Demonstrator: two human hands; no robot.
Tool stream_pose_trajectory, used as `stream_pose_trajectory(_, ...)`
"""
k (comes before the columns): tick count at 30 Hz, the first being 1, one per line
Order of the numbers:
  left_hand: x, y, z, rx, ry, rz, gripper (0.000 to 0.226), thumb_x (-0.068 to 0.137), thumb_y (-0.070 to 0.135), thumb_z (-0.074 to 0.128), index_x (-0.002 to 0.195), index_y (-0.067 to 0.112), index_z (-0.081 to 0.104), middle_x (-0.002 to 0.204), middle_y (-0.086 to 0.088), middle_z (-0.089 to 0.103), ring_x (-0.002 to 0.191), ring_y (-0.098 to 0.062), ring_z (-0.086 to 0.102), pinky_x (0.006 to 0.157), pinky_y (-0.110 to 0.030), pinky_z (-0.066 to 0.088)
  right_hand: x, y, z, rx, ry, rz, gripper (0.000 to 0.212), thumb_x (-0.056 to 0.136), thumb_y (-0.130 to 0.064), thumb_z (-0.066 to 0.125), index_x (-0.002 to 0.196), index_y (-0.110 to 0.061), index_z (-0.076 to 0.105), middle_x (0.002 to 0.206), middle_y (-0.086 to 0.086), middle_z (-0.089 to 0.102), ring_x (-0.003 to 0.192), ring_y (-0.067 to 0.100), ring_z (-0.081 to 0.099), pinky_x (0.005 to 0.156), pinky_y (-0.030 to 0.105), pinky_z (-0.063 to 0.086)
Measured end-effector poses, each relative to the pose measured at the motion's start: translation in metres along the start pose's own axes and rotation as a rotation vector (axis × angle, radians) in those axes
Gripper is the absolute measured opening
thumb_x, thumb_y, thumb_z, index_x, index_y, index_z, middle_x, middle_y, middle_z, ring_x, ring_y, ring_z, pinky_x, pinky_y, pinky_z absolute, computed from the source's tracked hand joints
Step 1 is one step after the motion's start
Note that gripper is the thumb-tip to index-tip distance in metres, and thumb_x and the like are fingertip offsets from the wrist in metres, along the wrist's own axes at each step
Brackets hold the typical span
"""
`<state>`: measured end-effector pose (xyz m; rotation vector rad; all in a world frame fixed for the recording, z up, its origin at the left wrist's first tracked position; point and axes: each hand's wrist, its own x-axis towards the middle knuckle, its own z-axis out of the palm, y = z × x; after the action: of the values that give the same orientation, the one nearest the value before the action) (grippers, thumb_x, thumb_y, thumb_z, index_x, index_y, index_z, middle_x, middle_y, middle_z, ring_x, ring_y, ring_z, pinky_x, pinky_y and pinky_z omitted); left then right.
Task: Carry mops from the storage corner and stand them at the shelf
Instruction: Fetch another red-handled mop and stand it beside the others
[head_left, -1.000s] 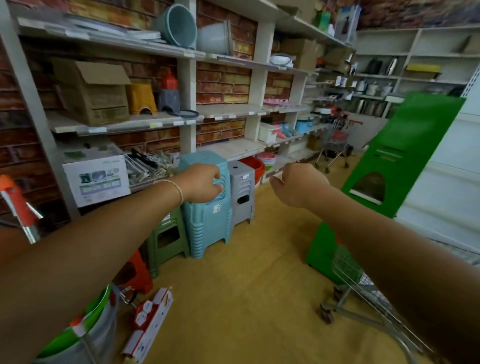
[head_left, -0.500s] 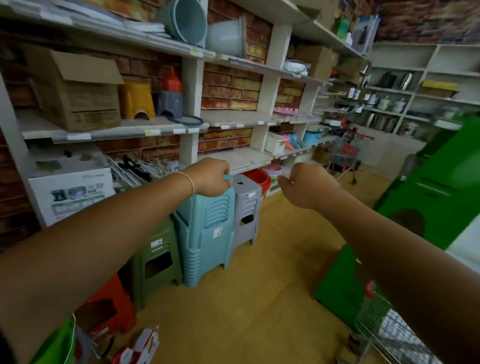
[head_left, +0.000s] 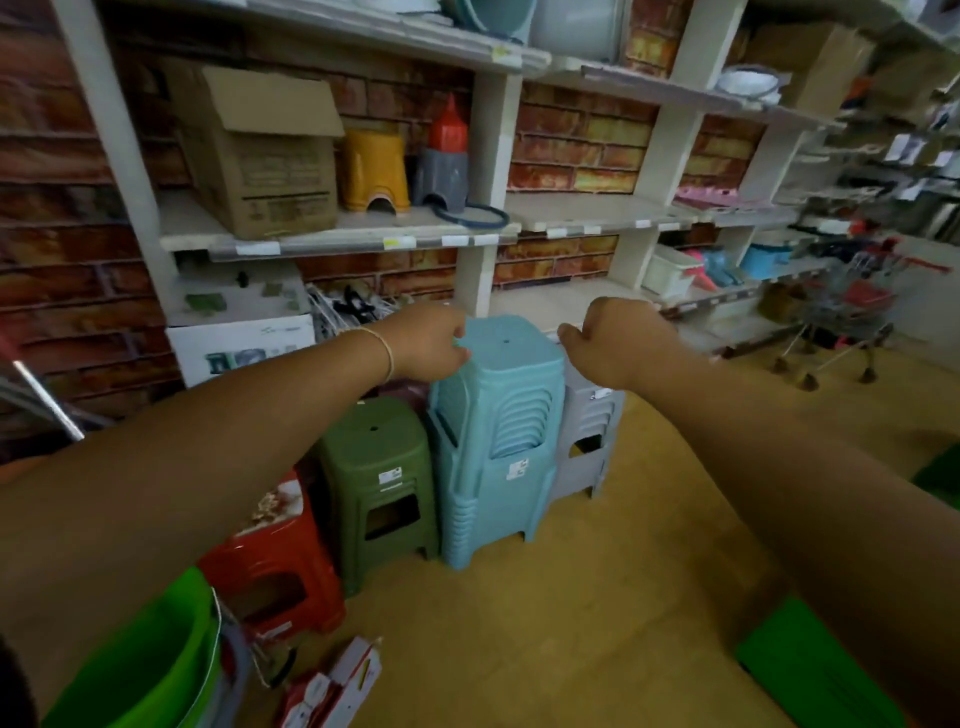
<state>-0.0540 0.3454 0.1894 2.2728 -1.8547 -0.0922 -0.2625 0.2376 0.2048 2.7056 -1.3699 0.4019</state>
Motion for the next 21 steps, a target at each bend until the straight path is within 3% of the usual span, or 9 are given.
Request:
stream_pose_trajectory(3, 0.019, -0.023, 0.0, 0.01, -0.013, -0.075, 0.029, 0.095, 0.032, 0.052, 0.111, 0.009, 0.059, 0.117, -0.015, 0.06, 0.092, -0.026, 0.05, 0.075, -0.028, 0.035, 0.044, -0.011, 0.021, 0.043, -0.02, -0.092, 0.049, 0.098, -0.053, 0.041, 0.095, -0.007, 0.058, 0.091, 0.012, 0.061, 0.097, 0.034, 0.06, 0.078, 0.035, 0.049)
stream_pose_trajectory(6, 0.038, -0.046, -0.002, 0.014, -0.011, -0.176, 0.035, 0.096, 0.034, 0.051, 0.119, 0.008, 0.057, 0.121, -0.014, 0.059, 0.103, -0.031, 0.055, 0.079, -0.03, 0.041, 0.09, -0.026, 0.033, 0.073, -0.045, -0.182, 0.047, 0.098, -0.052, 0.042, 0.079, -0.01, 0.052, 0.071, 0.006, 0.05, 0.089, 0.035, 0.061, 0.073, 0.034, 0.049)
stream_pose_trajectory(8, 0.051, -0.06, -0.007, 0.021, -0.007, -0.248, 0.035, 0.097, 0.035, 0.05, 0.118, 0.008, 0.057, 0.119, -0.013, 0.06, 0.103, -0.031, 0.056, 0.085, -0.035, 0.047, 0.122, -0.035, 0.036, 0.087, -0.054, -0.243, 0.048, 0.097, -0.051, 0.042, 0.075, -0.01, 0.053, 0.075, 0.009, 0.055, 0.088, 0.035, 0.062, 0.076, 0.035, 0.053)
stream_pose_trajectory(11, 0.066, -0.078, -0.017, 0.034, 0.002, -0.364, 0.028, 0.098, 0.036, 0.048, 0.105, 0.011, 0.059, 0.114, -0.013, 0.062, 0.095, -0.03, 0.056, 0.079, -0.035, 0.045, 0.165, -0.047, 0.042, 0.107, -0.06, -0.348, 0.049, 0.097, -0.049, 0.042, 0.071, -0.01, 0.053, 0.076, 0.01, 0.054, 0.086, 0.034, 0.061, 0.075, 0.034, 0.051)
stream_pose_trajectory(16, 0.071, -0.095, -0.025, 0.03, 0.055, -0.556, 0.04, 0.099, 0.034, 0.049, 0.13, 0.008, 0.053, 0.13, -0.013, 0.058, 0.117, -0.031, 0.053, 0.096, -0.036, 0.044, 0.217, -0.073, 0.056, 0.233, -0.058, -0.482, 0.049, 0.095, -0.047, 0.046, 0.059, -0.014, 0.041, 0.06, 0.005, 0.046, 0.066, 0.03, 0.053, 0.062, 0.031, 0.043)
stream_pose_trajectory(18, 0.066, -0.105, -0.022, 0.023, 0.048, -0.638, 0.045, 0.099, 0.037, 0.049, 0.137, 0.011, 0.048, 0.137, -0.011, 0.054, 0.123, -0.03, 0.05, 0.099, -0.033, 0.042, 0.228, -0.088, 0.065, 0.275, -0.075, -0.553, 0.046, 0.095, -0.047, 0.047, 0.062, -0.015, 0.043, 0.061, 0.006, 0.047, 0.067, 0.033, 0.054, 0.062, 0.035, 0.049)
stream_pose_trajectory(21, 0.054, -0.122, -0.019, 0.039, 0.03, -0.753, 0.048, 0.099, 0.039, 0.05, 0.138, 0.012, 0.047, 0.139, -0.011, 0.053, 0.126, -0.03, 0.049, 0.099, -0.031, 0.04, 0.234, -0.108, 0.082, 0.328, -0.13, -0.627, 0.036, 0.097, -0.045, 0.048, 0.088, -0.01, 0.055, 0.081, 0.009, 0.058, 0.08, 0.033, 0.057, 0.071, 0.038, 0.052)
